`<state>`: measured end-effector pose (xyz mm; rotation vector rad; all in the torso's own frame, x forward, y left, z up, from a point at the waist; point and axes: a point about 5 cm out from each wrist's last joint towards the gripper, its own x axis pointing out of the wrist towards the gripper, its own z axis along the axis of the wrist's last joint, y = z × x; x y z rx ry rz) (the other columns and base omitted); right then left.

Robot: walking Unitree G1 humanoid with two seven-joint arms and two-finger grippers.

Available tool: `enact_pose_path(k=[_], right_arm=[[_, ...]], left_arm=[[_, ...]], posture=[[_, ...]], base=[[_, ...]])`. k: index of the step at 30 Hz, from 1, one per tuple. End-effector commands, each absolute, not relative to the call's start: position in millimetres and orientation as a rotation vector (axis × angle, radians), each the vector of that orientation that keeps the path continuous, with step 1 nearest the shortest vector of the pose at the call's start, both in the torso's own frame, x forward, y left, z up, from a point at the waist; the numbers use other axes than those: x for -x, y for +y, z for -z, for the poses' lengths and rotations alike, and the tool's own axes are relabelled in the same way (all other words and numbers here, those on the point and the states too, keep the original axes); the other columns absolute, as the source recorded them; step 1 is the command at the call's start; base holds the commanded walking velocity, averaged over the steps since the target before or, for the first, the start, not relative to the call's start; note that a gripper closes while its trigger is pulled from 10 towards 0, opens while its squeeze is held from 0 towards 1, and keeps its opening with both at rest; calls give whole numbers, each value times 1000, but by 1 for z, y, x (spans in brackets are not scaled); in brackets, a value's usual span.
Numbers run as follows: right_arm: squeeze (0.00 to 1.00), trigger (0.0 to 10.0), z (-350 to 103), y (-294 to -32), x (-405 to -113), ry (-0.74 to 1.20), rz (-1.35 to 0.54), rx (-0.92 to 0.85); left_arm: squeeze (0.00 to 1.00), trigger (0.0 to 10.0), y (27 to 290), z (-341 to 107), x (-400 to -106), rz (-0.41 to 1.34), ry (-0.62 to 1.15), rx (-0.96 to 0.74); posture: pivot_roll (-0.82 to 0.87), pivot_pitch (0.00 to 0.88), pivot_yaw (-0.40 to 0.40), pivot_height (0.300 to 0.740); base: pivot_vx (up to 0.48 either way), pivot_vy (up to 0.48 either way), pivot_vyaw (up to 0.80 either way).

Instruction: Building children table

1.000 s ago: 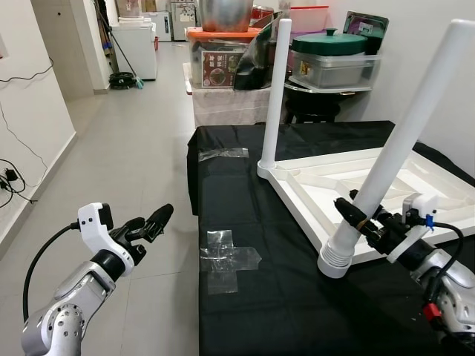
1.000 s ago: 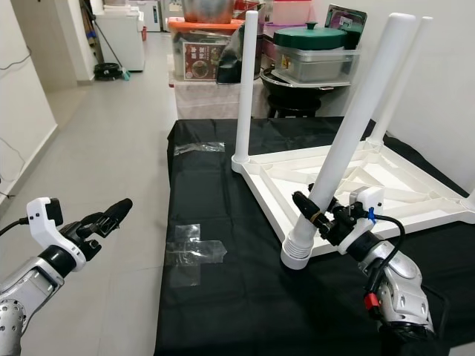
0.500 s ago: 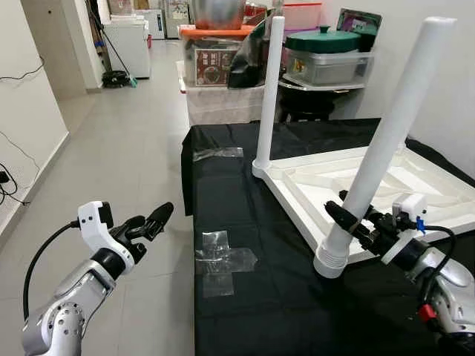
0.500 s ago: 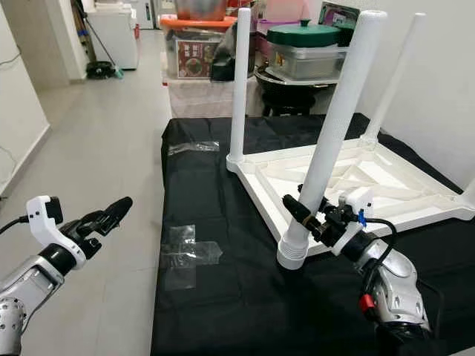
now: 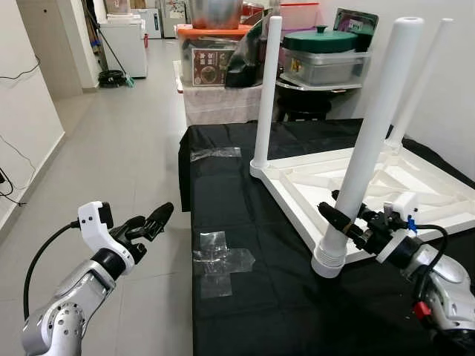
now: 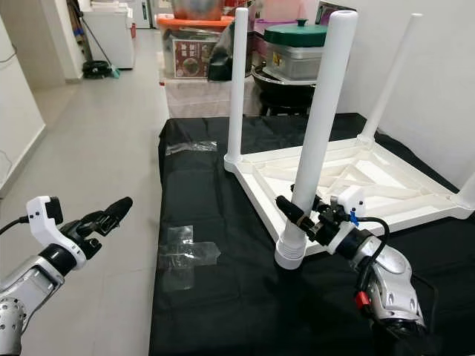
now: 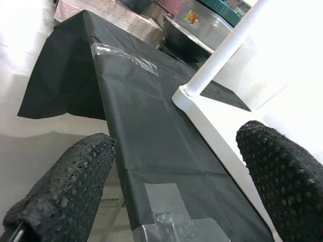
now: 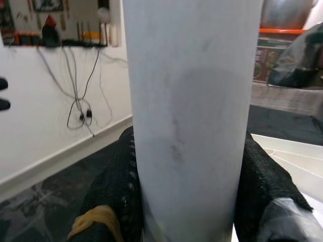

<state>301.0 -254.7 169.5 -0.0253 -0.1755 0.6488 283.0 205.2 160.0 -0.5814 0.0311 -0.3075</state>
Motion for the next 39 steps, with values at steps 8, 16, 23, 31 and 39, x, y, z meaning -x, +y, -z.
enact_pose_path(k=[8,16,23,31,39], right_arm=[[0,0,-158,-216,-294,-143,-795,-45],[0,0,-163,-210,-289,-153,-874,-79],[0,0,-178,-195,-289,-140,-1062,-86],[0,0,-190,-154,-285,-166,-1278,-90],[0,0,-191,-144,-288,-158,-1366,-63]], left_arm=[[0,10000,205,-156,-284,309,53,607],[0,10000,207,-156,-283,303,56,617],[0,10000,203,-155,-283,311,60,624],[0,10000,202,-153,-282,312,64,629],[0,10000,203,-154,-280,305,61,629]], posture=[[57,0,-12,740],[57,0,-13,740],[59,0,-18,740],[60,0,-25,740],[74,0,-36,740]], base=[[0,0,0],[0,0,0],[0,0,0],[0,0,0],[0,0,0]])
